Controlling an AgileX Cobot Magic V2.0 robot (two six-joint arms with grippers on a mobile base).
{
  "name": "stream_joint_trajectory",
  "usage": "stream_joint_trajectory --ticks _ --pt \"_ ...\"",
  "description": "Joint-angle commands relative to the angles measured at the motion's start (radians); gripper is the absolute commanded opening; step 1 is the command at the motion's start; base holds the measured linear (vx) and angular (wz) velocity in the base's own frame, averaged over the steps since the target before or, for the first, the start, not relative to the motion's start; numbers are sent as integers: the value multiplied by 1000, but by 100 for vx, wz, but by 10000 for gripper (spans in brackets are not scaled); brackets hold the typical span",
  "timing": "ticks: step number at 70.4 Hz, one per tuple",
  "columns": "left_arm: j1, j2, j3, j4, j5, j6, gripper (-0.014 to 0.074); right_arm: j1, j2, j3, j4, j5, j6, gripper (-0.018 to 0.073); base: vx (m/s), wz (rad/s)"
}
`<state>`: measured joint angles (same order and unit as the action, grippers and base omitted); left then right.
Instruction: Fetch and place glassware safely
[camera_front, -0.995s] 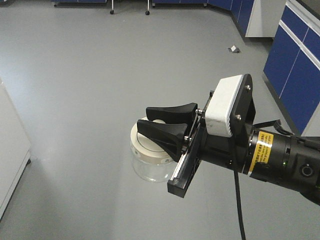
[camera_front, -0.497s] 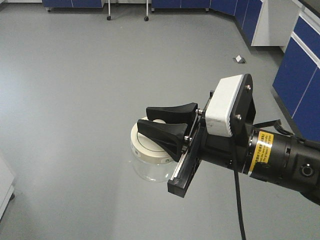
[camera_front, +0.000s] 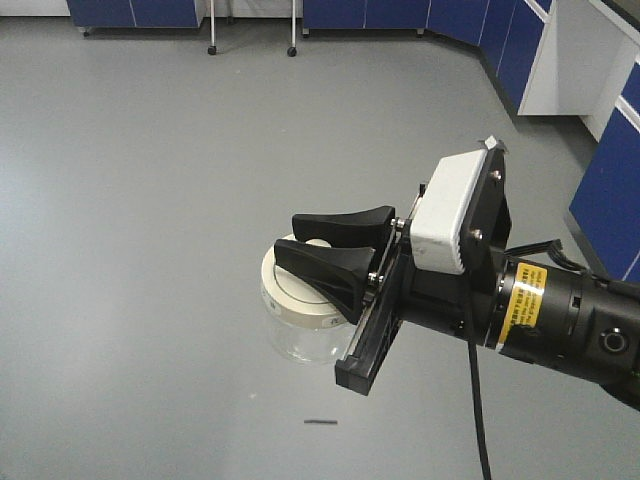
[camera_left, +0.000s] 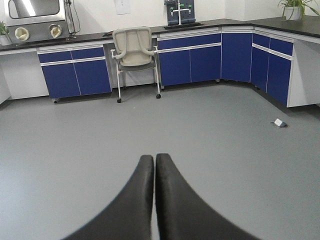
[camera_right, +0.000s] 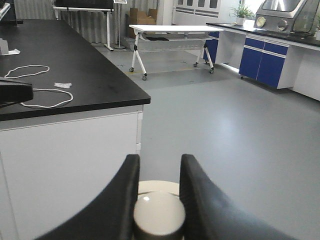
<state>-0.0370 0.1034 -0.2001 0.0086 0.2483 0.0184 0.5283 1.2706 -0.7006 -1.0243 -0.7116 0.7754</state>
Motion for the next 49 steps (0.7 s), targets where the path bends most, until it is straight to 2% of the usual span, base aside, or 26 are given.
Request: stream_joint_trajectory --ticks 1,49 --pt "2 12 -30 -9 -70 -5 -7 2 -30 -29 47 -65 0 -3 47 -3" --pt "2 12 -30 -9 -70 -5 -7 2 -30 -29 47 -65 0 -3 47 -5"
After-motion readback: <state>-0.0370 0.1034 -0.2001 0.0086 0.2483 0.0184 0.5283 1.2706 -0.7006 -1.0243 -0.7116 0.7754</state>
